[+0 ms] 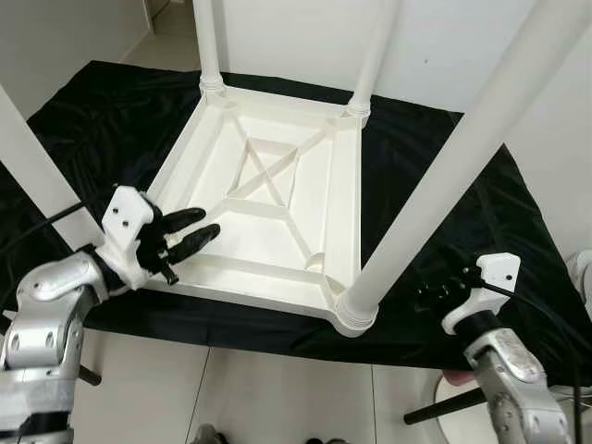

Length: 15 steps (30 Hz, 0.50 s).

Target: Building children table

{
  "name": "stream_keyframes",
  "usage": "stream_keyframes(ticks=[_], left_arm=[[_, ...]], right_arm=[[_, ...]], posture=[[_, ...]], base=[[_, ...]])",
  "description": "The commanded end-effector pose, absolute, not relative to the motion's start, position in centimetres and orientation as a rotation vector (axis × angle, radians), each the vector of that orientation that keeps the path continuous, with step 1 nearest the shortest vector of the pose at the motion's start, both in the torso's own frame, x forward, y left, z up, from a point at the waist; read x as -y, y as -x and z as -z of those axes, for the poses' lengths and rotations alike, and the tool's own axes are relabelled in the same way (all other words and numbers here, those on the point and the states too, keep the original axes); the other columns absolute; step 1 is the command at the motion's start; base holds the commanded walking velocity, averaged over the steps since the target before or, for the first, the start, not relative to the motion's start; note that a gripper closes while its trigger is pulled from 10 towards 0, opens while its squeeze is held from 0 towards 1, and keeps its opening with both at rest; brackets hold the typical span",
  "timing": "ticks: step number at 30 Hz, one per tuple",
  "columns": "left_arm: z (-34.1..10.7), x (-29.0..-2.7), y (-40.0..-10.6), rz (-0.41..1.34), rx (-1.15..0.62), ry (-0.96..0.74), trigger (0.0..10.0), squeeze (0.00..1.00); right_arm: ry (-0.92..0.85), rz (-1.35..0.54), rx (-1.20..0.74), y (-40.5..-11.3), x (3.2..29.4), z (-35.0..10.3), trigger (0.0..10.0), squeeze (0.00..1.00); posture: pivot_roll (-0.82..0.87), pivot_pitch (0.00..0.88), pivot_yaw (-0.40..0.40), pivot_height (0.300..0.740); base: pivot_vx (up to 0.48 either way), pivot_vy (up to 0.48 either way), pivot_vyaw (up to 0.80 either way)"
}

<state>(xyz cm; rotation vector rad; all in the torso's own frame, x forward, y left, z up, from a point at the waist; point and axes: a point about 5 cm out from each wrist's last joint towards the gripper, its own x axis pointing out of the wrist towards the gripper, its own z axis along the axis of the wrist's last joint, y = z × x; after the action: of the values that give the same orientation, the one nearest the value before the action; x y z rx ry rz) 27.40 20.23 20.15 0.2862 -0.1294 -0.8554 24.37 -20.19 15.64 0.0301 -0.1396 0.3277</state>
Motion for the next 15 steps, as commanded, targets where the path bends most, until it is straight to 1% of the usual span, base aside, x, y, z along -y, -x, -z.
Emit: stream_keyframes(ticks=[1, 3, 4, 5, 8, 9, 11, 13, 15], left_arm=[[-20.2, -20.5, -27.0, 0.819, 0.119, -0.288, 10.0, 0.0], [-20.0, -20.5, -26.5, 0.806, 0.103, -0.278, 10.0, 0.0], [-19.6, -20.4, -25.8, 0.82, 0.081, -0.278, 10.0, 0.0], [-19.6, -20.4, -25.8, 0.82, 0.081, -0.278, 10.0, 0.0], [-18.7, -19.5, -24.0, 0.872, 0.018, -0.281, 10.0, 0.0], [-18.7, -19.5, -24.0, 0.872, 0.018, -0.281, 10.0, 0.0], [-18.6, -18.7, -23.2, 0.9, 0.007, -0.279, 10.0, 0.0], [-18.6, -18.6, -23.1, 0.905, 0.009, -0.276, 10.0, 0.0], [-18.5, -18.0, -22.6, 0.947, -0.001, -0.286, 10.0, 0.0]], right_arm=[[-0.036, -0.364, 0.121, -23.9, 20.6, -15.7, 10.0, 0.0], [-0.029, -0.39, 0.115, -23.7, 20.7, -15.8, 10.0, 0.0], [-0.026, -0.441, 0.097, -23.3, 20.7, -15.9, 10.0, 0.0], [-0.026, -0.441, 0.097, -23.3, 20.7, -15.9, 10.0, 0.0], [-0.005, -0.59, 0.037, -22.2, 20.3, -15.8, 10.0, 0.0], [-0.005, -0.59, 0.037, -22.2, 20.3, -15.8, 10.0, 0.0], [-0.007, -0.695, -0.005, -21.5, 20.2, -16.1, 10.0, 0.0], [-0.009, -0.722, -0.015, -21.3, 20.2, -16.1, 10.0, 0.0], [-0.011, -0.836, -0.058, -20.4, 19.9, -16.4, 10.0, 0.0]], posture=[[-0.01, 0.083, -0.051, 0.74], [-0.01, 0.08, -0.052, 0.74], [-0.01, 0.08, -0.053, 0.74], [-0.01, 0.08, -0.053, 0.74], [0.0, 0.074, -0.059, 0.74], [0.0, 0.074, -0.059, 0.74], [0.0, 0.068, -0.061, 0.74], [0.0, 0.067, -0.062, 0.74], [0.0, 0.064, -0.06, 0.74]], base=[[0.0, 0.0, 0.0], [0.0, 0.0, 0.0], [0.0, 0.0, 0.0], [0.0, 0.0, 0.0], [0.0, 0.0, 0.0], [0.0, 0.0, 0.0], [0.0, 0.0, 0.0], [0.0, 0.0, 0.0], [0.0, 0.0, 0.0]])
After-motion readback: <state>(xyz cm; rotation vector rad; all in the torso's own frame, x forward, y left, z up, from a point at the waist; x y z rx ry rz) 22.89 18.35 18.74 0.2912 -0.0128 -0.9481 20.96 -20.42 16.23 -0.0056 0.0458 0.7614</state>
